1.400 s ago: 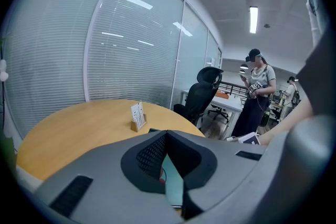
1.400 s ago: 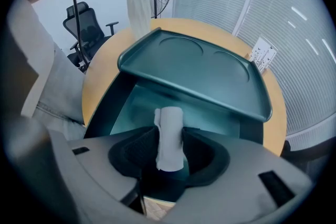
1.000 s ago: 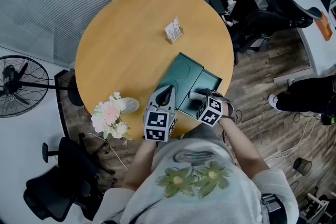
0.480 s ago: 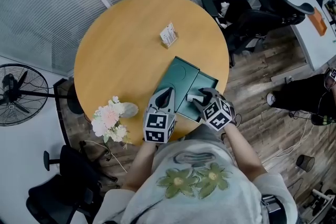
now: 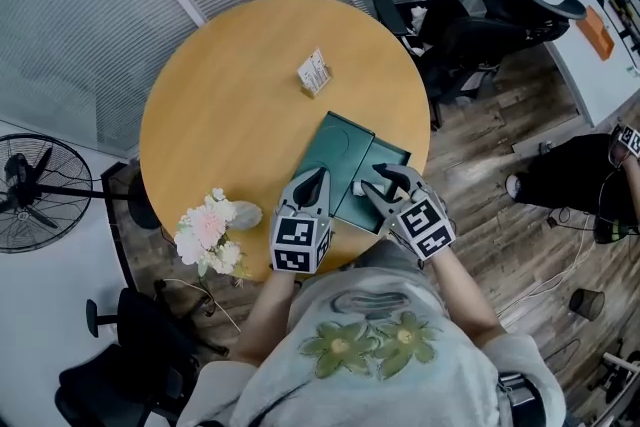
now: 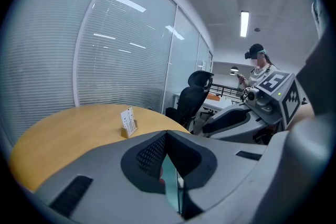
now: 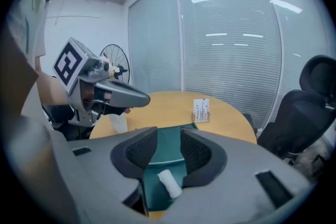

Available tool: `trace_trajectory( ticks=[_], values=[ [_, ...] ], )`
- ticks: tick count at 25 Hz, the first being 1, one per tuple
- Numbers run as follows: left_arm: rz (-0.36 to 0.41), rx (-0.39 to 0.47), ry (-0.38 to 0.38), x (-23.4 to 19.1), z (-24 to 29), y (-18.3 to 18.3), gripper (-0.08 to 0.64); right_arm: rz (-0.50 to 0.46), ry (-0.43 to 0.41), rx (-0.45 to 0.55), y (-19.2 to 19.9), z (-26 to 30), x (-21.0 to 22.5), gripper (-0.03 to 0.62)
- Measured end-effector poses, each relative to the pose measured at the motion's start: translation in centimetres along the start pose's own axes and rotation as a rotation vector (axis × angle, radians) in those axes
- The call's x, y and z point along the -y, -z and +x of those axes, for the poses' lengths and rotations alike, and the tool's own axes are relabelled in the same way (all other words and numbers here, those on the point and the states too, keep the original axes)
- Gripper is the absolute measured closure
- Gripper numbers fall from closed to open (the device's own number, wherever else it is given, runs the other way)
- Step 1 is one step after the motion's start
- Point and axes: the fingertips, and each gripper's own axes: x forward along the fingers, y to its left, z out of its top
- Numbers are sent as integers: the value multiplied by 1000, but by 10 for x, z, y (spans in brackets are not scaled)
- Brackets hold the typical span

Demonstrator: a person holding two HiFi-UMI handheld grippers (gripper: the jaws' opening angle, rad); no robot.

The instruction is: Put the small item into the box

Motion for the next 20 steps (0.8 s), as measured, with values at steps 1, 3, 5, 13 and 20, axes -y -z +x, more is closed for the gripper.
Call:
trace_trajectory(
  ticks=[1,3,5,13,20],
  values=[
    [1,1,2,0,0,-1,557,-2,5,18,-5,-3,-1,448],
    [3,6,8,2,-1,-3,557,-8,17,44,-12,-9,-2,465],
    [3,12,16,4,-3,-5,557,-12,25,66,-18,-14,-3,497],
    [6,24,44,14,-9,-11,557,-2,67,139,-32,-32,-8,586],
    [7,32,59,20,-11,-13,557,49,70,190,-38,-42,-8,589]
  ],
)
